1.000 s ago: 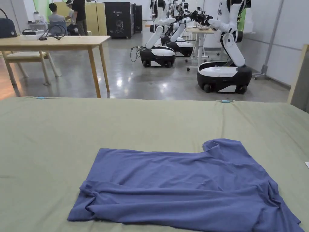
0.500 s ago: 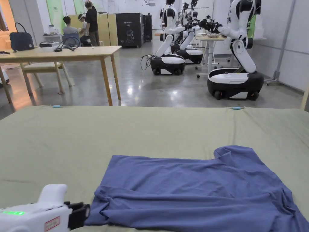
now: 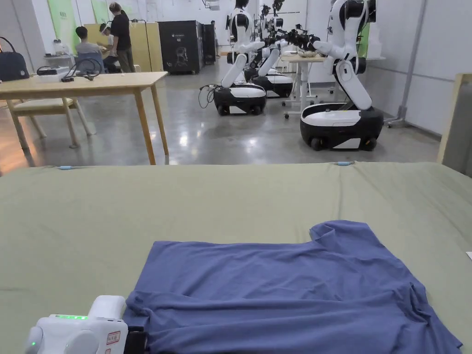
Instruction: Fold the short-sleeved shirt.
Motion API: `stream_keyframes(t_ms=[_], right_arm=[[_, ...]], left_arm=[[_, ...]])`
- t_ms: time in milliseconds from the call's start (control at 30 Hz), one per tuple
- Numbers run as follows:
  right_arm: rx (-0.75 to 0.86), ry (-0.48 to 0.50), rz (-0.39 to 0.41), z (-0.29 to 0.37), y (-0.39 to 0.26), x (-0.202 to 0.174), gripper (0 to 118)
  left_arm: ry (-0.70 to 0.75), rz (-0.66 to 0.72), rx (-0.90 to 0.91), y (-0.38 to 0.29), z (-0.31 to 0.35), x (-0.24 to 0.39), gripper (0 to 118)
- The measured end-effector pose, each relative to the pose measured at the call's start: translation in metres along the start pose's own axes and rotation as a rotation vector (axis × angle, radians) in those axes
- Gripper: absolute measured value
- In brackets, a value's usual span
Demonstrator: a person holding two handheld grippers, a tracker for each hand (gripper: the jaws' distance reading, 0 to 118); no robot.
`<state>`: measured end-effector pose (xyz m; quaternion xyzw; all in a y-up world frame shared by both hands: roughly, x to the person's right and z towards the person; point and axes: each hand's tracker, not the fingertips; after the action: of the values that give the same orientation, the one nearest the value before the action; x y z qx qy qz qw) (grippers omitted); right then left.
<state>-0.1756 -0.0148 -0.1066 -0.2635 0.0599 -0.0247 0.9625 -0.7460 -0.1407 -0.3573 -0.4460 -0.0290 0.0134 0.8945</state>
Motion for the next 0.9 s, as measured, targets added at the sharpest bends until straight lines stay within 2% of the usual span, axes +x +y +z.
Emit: stream_keyframes(t_ms=[33,67,100,200,267,400,433,467,500,533,700,767,800,833,867,900], right_arm=[[-0.006,-0.005,0.002,-0.002,-0.002,0.0,0],[-0.016,-0.009,-0.003,-0.006,-0.001,0.001,0],[-0.028,-0.011,-0.013,-0.01,-0.001,0.002,0],[-0.044,-0.007,-0.032,-0.023,0.002,0.008,0],[-0.026,-0.021,0.009,-0.037,0.012,0.016,0],[-0.077,-0.06,0.028,-0.094,0.03,0.044,0],[-0.095,-0.022,0.05,-0.11,0.035,0.046,14],[-0.106,0.026,0.05,-0.13,0.036,0.054,50],[-0.142,0.044,0.035,-0.15,0.038,0.061,93],[-0.207,0.013,0.008,-0.172,0.037,0.066,111],[-0.352,-0.078,0.063,-0.238,0.027,0.077,96],[-0.432,-0.081,0.07,-0.258,0.021,0.075,84],[-0.455,-0.078,0.065,-0.264,0.019,0.071,84],[-0.426,-0.111,0.087,-0.263,0.017,0.064,74],[-0.408,-0.11,0.138,-0.258,0.019,0.059,59],[-0.419,-0.077,0.134,-0.255,0.022,0.058,41]], left_arm=[[0.025,-0.053,0.038,-0.001,0.006,0.005,10],[0.013,-0.089,0.06,-0.002,0.009,0.008,7],[-0.023,-0.102,0.062,-0.004,0.01,0.02,7],[0.024,-0.133,0.059,-0.006,0.004,0.023,7],[0.015,-0.117,0.063,-0.005,0.007,0.02,7],[-0.035,-0.037,0.069,-0.003,0.013,0.012,7],[-0.035,-0.034,0.067,-0.003,0.013,0.01,7],[-0.034,-0.037,0.067,-0.004,0.013,0.012,7],[-0.033,-0.043,0.067,-0.005,0.014,0.014,7],[-0.03,-0.051,0.065,-0.005,0.013,0.014,7],[-0.009,-0.068,0.077,-0.005,0.011,0.011,7],[-0.025,-0.05,0.058,-0.008,0.015,0.018,7],[-0.026,-0.051,0.056,-0.008,0.015,0.019,7],[-0.025,-0.052,0.056,-0.009,0.016,0.019,7],[-0.034,-0.046,0.044,-0.01,0.016,0.02,7],[-0.033,-0.048,0.045,-0.011,0.019,0.025,7]])
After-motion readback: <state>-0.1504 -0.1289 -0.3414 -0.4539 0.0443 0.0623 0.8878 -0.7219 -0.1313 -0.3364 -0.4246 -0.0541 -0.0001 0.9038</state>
